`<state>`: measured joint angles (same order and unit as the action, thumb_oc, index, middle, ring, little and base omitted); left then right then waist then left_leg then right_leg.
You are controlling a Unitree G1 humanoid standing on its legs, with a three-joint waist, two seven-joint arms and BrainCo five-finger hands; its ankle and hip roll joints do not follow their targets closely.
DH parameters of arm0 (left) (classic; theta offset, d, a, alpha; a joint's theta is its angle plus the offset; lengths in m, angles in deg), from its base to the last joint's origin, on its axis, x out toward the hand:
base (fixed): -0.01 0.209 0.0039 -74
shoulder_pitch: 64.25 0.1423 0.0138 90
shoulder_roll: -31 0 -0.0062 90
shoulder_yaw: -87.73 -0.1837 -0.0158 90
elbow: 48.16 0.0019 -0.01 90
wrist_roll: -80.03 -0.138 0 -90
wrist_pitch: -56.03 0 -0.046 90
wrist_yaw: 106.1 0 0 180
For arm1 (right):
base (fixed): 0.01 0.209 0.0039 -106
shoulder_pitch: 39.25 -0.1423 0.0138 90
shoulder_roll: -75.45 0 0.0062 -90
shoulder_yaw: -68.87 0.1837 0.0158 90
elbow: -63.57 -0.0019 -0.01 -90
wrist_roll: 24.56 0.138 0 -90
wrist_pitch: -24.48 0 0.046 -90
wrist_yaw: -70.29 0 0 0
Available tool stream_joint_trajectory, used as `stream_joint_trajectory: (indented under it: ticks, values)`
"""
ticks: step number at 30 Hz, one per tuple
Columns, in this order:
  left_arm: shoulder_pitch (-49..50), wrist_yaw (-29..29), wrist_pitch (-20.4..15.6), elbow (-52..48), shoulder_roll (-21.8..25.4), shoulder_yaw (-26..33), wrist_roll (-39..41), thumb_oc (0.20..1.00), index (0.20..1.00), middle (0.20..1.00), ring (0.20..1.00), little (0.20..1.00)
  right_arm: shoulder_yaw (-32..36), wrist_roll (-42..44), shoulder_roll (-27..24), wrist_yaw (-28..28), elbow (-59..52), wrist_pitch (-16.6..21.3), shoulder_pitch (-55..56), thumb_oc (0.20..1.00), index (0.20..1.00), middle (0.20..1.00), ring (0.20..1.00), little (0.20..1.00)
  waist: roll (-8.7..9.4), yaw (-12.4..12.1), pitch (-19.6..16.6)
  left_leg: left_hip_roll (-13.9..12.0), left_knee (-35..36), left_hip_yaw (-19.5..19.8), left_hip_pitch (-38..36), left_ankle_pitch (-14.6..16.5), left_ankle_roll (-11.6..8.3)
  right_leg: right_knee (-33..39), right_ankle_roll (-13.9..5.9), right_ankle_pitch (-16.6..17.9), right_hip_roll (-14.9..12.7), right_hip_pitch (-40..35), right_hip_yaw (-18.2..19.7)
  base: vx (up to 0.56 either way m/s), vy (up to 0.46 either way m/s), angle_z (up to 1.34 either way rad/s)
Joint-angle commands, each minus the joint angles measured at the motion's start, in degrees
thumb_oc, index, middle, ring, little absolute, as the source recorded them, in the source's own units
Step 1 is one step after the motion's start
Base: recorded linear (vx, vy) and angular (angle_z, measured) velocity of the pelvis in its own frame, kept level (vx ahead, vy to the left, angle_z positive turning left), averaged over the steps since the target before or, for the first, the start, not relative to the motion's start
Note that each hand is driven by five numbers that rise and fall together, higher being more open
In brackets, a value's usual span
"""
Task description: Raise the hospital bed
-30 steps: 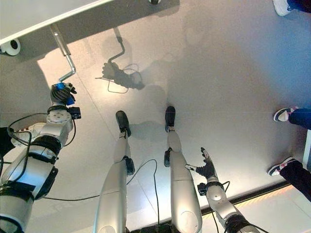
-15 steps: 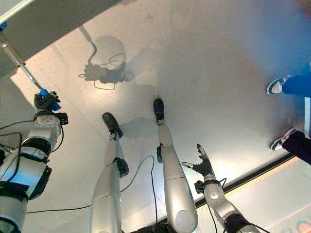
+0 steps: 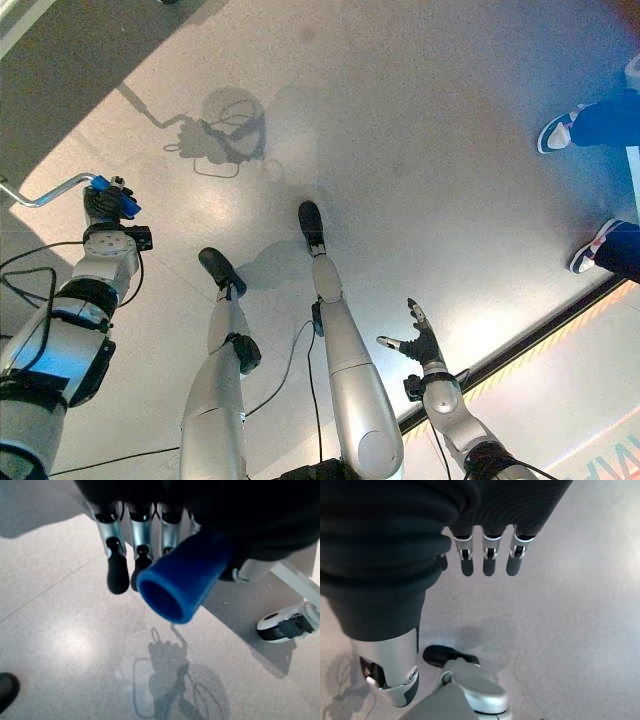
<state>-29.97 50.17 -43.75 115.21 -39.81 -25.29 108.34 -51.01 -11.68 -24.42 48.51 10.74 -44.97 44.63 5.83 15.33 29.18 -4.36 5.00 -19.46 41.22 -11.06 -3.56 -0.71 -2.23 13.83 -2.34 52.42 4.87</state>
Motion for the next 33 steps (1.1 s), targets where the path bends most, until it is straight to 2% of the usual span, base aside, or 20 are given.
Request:
stream_joint_trajectory:
  ticks: [1, 9, 11, 15, 16, 20, 23, 33]
  values:
    - [-7.9, 2.5, -4.5, -4.3, -4.5, -0.8, -3.1, 0.2, 0.2, 0.2, 0.2, 0.2, -0.6, -0.2, -3.2, -0.5, -1.5, 1.3, 4.9, 1.0, 1.0, 1.0, 1.0, 1.0, -1.63, 2.1, 0.6, -1.9, -2.1, 1.5, -5.1, 3.2, -1.84, -6.3, -6.14, -5.0, 1.6, -0.9, 0.6, 0.01, -0.044, -0.05]
    - [-8.4, 3.0, -6.5, -7.7, -7.0, -1.7, -0.1, 0.2, 0.2, 0.2, 0.2, 0.2, -0.2, -0.6, -3.7, -0.7, -1.2, 1.4, 5.8, 1.0, 1.0, 1.0, 1.0, 1.0, -3.22, 2.1, 0.6, -1.8, -2.4, 1.8, -6.3, 3.5, -1.86, -6.9, -5.83, -5.5, 1.8, -2.1, 0.5, 0.01, -0.015, -0.03]
    - [-8.3, 3.4, -7.7, -10.5, -8.9, -2.7, 1.6, 0.2, 0.2, 0.2, 0.2, 0.2, 0.3, -1.0, -3.7, -0.7, -0.6, 1.3, 6.0, 1.0, 1.0, 1.0, 1.0, 1.0, -4.45, 1.7, 0.6, -1.5, -2.1, 2.4, -7.9, 3.4, -1.78, -7.0, -5.63, -5.8, 1.6, -3.5, 0.1, 0.0, -0.035, 0.0]
    - [-7.8, 3.6, -8.2, -12.5, -9.8, -3.1, 2.6, 0.2, 0.2, 0.2, 0.2, 0.2, 0.6, -1.1, -3.5, -0.8, 0.7, 1.0, 5.9, 1.0, 1.0, 1.0, 1.0, 1.0, -5.34, 1.2, 0.6, -1.0, -1.9, 3.1, -9.1, 3.3, -1.71, -7.0, -5.48, -6.0, 1.3, -4.8, -0.5, -0.02, -0.024, 0.03]
    - [-7.7, 3.6, -8.3, -13.3, -9.9, -3.1, 2.5, 0.2, 0.2, 0.2, 0.2, 0.2, 0.8, -1.1, -3.3, -0.8, 0.9, 1.0, 5.6, 1.0, 1.0, 1.0, 1.0, 1.0, -5.35, 1.2, 0.6, -0.9, -2.3, 2.6, -8.0, 1.6, -1.37, -6.8, -4.97, -4.1, 1.0, -4.0, -0.8, -0.08, -0.082, 0.09]
    - [-6.3, 3.7, -8.7, -16.0, -10.2, -3.8, 3.0, 0.2, 0.2, 0.2, 0.2, 0.2, 1.5, -1.1, -2.9, -0.9, 1.9, 0.6, 5.4, 1.0, 1.0, 1.0, 1.0, 1.0, -6.38, 0.4, 0.6, -0.4, -1.9, 3.5, -9.5, 1.5, -1.21, -6.8, -4.79, -4.3, 0.6, -5.9, -1.6, -0.02, -0.016, 0.12]
    - [-4.4, 3.7, -9.6, -19.6, -9.6, -3.7, 3.8, 0.2, 0.2, 0.2, 0.2, 0.2, 2.3, -1.2, -2.4, -1.0, 3.4, 0.0, 4.9, 1.0, 1.0, 1.0, 1.0, 1.0, -7.21, -0.7, 0.6, 0.1, -1.4, 4.6, -11.2, 1.3, -1.02, -6.6, -4.76, -4.5, -0.3, -8.3, -2.7, -0.01, 0.008, 0.19]
    - [1.1, 3.9, -11.3, -29.6, -6.4, -3.2, 5.8, 0.2, 0.2, 0.2, 0.2, 0.2, 4.1, -1.9, -2.4, -1.6, 3.5, -1.0, 4.8, 1.0, 1.0, 1.0, 1.0, 1.0, -8.03, -3.0, 0.6, 1.2, -1.0, 7.2, -13.2, 1.1, -0.49, -6.1, -4.9, -4.7, -2.3, -12.0, -4.7, 0.0, 0.041, 0.15]
